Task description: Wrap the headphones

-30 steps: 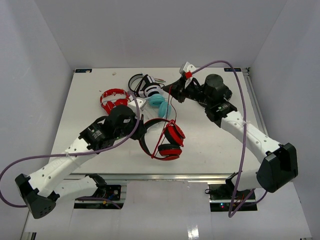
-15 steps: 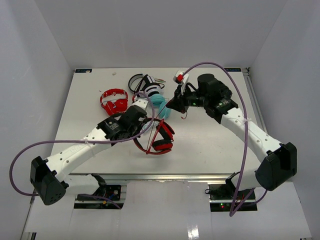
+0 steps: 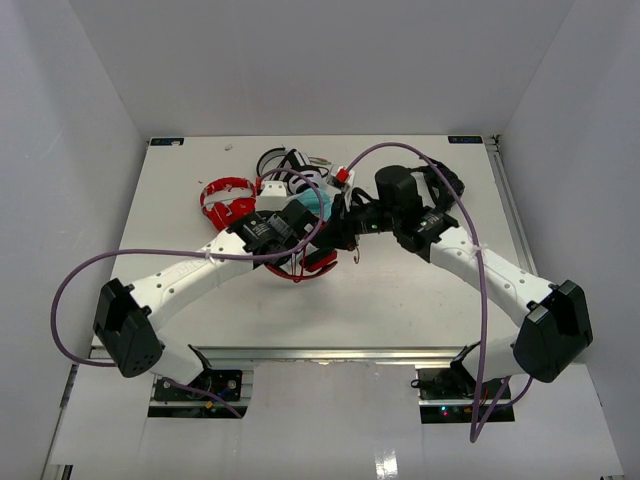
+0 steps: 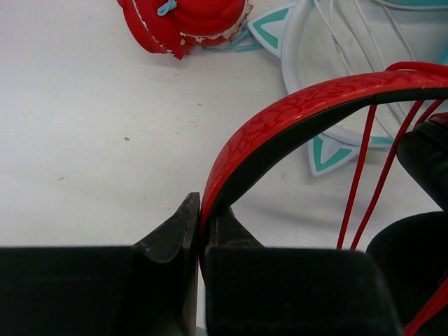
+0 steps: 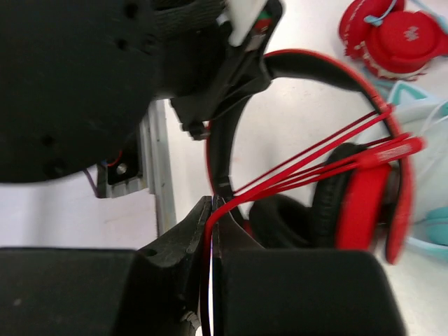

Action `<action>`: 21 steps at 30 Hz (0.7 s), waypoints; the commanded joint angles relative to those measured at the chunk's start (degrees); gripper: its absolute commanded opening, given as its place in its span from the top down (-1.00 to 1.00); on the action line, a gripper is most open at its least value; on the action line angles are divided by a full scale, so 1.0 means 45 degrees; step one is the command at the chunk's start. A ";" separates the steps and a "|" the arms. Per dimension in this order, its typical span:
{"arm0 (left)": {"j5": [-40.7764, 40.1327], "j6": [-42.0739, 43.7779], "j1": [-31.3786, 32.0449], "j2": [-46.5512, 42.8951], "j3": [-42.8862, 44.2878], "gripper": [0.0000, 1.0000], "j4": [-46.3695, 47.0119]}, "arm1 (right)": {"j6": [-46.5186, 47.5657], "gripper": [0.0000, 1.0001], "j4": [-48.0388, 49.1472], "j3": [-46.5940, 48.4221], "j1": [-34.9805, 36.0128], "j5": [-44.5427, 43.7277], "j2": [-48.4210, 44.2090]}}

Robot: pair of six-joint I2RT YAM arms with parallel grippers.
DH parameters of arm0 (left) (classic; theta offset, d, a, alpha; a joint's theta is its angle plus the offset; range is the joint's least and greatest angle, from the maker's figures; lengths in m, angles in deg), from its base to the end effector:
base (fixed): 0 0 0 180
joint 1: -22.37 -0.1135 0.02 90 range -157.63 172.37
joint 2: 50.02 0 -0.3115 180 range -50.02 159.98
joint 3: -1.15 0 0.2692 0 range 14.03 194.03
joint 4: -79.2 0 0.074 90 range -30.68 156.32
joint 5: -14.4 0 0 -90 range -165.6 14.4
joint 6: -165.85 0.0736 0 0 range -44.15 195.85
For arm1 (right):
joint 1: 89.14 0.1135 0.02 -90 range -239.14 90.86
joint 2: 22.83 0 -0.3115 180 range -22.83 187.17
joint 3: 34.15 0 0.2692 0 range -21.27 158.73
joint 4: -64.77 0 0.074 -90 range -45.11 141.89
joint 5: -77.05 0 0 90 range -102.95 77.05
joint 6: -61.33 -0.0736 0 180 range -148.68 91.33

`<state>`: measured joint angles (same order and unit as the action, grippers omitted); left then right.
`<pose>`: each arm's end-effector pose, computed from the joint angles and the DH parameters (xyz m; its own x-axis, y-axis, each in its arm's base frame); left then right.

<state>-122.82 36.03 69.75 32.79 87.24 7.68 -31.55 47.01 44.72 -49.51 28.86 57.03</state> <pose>0.2400 -0.1810 0.3228 -0.6851 0.1022 -0.7213 -0.1604 0.9447 0.2862 0.2431 0.2651 0.3741 -0.2956 -0.1962 -0.9350 -0.9480 0.1815 0.2616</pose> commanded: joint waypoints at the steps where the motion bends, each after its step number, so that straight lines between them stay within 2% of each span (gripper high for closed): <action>1: -0.1940 -0.2208 -0.0177 0.0386 0.0770 1.00 -0.1499 | -0.1253 0.85 0.2038 -0.0865 0.0454 0.1203 -0.0807; 5: -0.1824 -0.2616 -0.0196 0.0246 0.1080 1.00 -0.1522 | -0.1858 0.85 0.3233 -0.1913 0.0714 0.0996 -0.1010; 16: -0.1216 -0.2288 -0.0213 -0.1277 0.0715 1.00 -0.0303 | -0.3266 0.80 0.6102 -0.3929 0.1273 0.0109 -0.0954; 21: -0.1557 -0.2843 -0.0213 -0.1535 0.1161 1.00 -0.0808 | -0.3248 0.74 0.6296 -0.4057 0.1716 -0.0404 -0.0896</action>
<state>-125.82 27.22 69.56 29.35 89.51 2.91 -44.71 70.06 26.96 -43.70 27.52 54.41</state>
